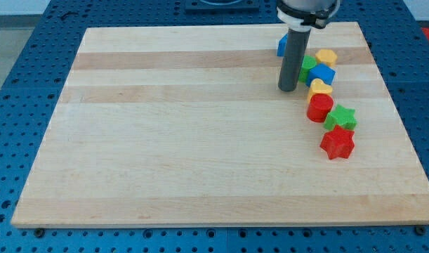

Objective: Move green circle towards blue triangle

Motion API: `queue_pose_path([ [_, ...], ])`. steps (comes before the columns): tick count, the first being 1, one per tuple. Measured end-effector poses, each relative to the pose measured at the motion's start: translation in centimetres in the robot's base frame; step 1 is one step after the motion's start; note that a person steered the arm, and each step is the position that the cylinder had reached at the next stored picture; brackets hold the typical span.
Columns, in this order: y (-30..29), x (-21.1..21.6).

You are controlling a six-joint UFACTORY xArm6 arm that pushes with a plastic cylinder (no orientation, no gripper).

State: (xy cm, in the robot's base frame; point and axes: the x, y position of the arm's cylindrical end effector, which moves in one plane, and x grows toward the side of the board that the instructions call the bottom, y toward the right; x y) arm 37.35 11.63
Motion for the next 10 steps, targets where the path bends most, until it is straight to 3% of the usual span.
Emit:
queue_pose_path([
  [2,0.0,-2.6],
  [4,0.2,0.5],
  [6,2.4,0.6],
  [10,1.2,-4.7],
])
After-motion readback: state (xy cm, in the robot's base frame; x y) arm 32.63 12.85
